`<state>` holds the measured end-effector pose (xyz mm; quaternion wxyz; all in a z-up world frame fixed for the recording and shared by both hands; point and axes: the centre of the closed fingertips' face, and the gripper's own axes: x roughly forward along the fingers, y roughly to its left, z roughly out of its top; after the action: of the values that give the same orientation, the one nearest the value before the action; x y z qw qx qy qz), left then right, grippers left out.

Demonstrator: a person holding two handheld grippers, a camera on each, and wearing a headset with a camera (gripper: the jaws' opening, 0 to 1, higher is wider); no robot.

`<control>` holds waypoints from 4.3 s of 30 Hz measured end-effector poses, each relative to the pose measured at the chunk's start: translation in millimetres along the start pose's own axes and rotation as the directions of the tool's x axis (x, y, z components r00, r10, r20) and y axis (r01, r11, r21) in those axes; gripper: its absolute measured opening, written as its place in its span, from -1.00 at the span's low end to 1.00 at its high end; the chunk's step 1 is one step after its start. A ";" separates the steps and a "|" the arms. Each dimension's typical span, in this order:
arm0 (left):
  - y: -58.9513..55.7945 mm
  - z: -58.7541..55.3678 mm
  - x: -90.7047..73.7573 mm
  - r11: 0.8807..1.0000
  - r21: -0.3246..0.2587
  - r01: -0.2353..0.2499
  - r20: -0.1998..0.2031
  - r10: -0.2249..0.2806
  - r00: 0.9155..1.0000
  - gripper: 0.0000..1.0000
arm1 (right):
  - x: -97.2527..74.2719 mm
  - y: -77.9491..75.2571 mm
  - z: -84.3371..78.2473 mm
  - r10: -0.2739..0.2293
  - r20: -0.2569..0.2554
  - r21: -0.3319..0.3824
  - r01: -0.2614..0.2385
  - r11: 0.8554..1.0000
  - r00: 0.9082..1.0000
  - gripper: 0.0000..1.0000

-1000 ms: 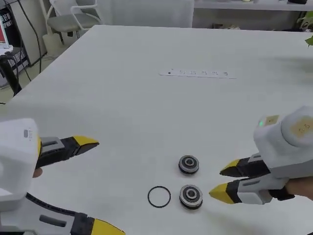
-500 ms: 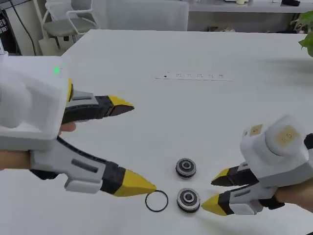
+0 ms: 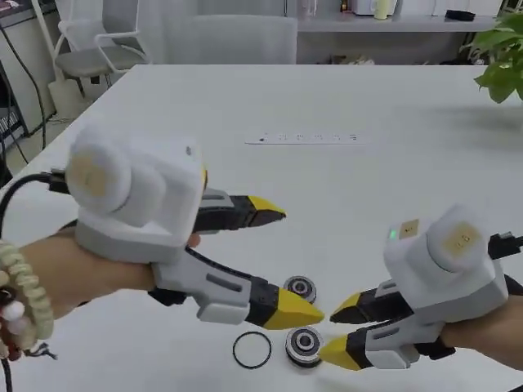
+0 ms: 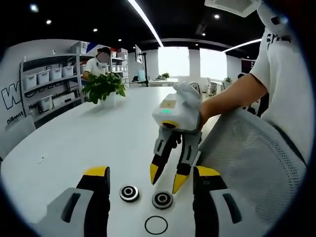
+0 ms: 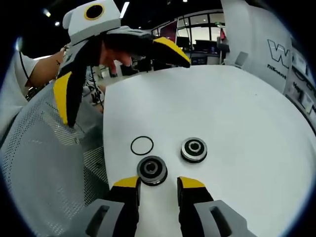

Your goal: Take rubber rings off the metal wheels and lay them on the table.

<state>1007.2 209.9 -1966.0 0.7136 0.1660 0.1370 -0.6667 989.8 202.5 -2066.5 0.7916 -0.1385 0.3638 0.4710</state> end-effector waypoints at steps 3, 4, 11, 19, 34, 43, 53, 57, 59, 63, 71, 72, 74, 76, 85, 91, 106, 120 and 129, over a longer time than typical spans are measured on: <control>3.3 -12.0 12.1 0.999 -0.046 -0.028 0.004 0.029 1.000 0.21 | 2.1 1.3 -3.3 0.003 -0.016 -0.011 -0.003 1.000 1.000 -0.46; 3.8 -17.1 15.1 0.998 -0.045 -0.033 0.000 0.033 0.999 0.19 | 2.5 1.9 -3.8 0.005 -0.018 -0.012 -0.005 1.000 1.000 -0.46; -2.5 -49.4 21.4 0.999 -0.026 -0.048 -0.063 0.046 0.997 -0.04 | 8.0 5.2 -6.4 0.010 -0.027 -0.035 -0.011 0.999 1.000 -0.39; -9.2 -75.0 28.9 1.000 0.014 -0.024 -0.135 0.026 0.990 -0.24 | 16.4 9.9 -8.7 0.016 -0.035 -0.054 -0.018 0.998 0.999 -0.36; -22.3 -89.2 38.1 1.000 -0.008 0.022 -0.168 -0.023 0.985 -0.61 | 19.1 7.7 -10.5 -0.001 -0.045 -0.061 -0.002 0.998 0.999 -0.45; -21.9 -88.9 38.3 1.000 -0.013 0.021 -0.164 -0.023 0.986 -0.61 | 18.5 6.7 -9.9 -0.002 -0.041 -0.056 0.000 0.998 0.999 -0.51; -21.8 -88.8 38.2 1.000 -0.012 0.019 -0.165 -0.021 0.986 -0.61 | 18.4 6.4 -11.3 -0.001 -0.048 -0.053 -0.001 0.999 0.999 -0.51; -19.7 -86.9 37.8 1.000 -0.010 0.011 -0.158 -0.012 0.987 -0.77 | 18.5 6.8 -11.3 0.001 -0.048 -0.051 -0.003 0.999 0.999 -0.51; -18.6 -89.8 37.2 1.000 -0.021 0.006 -0.169 -0.009 0.986 -0.76 | 18.5 6.7 -11.3 0.000 -0.047 -0.051 -0.003 0.999 0.999 -0.51; -19.3 -89.4 37.3 1.000 -0.012 0.008 -0.163 -0.010 0.987 -0.76 | 18.8 7.1 -11.1 0.001 -0.047 -0.056 -0.004 0.998 0.999 -0.52; -21.8 -89.5 38.4 1.000 -0.006 0.018 -0.157 -0.018 0.987 -0.83 | 19.3 9.3 -9.8 0.001 -0.045 -0.086 -0.005 0.996 0.999 -0.56; -21.6 -89.5 38.3 1.000 -0.006 0.018 -0.157 -0.019 0.987 -0.83 | 19.4 9.0 -10.1 -0.003 -0.048 -0.090 -0.002 0.996 0.999 -0.56; -21.6 -89.5 38.5 1.000 -0.005 0.018 -0.157 -0.019 0.987 -0.83 | 19.6 8.7 -10.1 -0.002 -0.049 -0.090 -0.003 0.996 0.999 -0.56; -21.5 -89.4 38.6 1.000 -0.003 0.019 -0.156 -0.020 0.988 -0.84 | 18.8 8.7 -9.8 0.000 -0.049 -0.081 -0.004 0.997 0.999 -0.59; -20.5 -89.3 39.5 1.000 -0.003 0.018 -0.149 -0.018 0.989 -0.84 | 16.1 7.3 -13.3 0.010 -0.061 -0.060 -0.014 0.998 0.998 -0.69; -20.4 -89.1 39.8 1.000 -0.005 0.018 -0.146 -0.019 0.989 -0.84 | 14.9 7.8 -14.7 0.018 -0.063 -0.036 -0.020 0.999 0.998 -0.74; -20.8 -88.3 40.2 1.000 -0.004 0.015 -0.143 -0.015 0.990 -0.84 | 13.6 6.3 -15.3 0.027 -0.047 0.011 -0.026 1.000 0.999 -0.73; -21.3 -88.0 40.4 1.000 -0.004 0.015 -0.138 -0.015 0.990 -0.84 | 20.8 7.8 -5.3 -0.007 -0.010 -0.108 0.005 0.994 1.000 -0.52; -21.5 -87.8 40.5 1.000 -0.004 0.014 -0.135 -0.015 0.991 -0.84 | 16.3 9.6 -6.6 0.018 -0.016 -0.098 -0.020 0.995 1.000 -0.59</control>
<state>991.0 208.9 -2063.8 0.6981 0.2085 0.1872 -0.6589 983.5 214.4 -2081.4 0.7767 -0.1772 0.3474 0.4947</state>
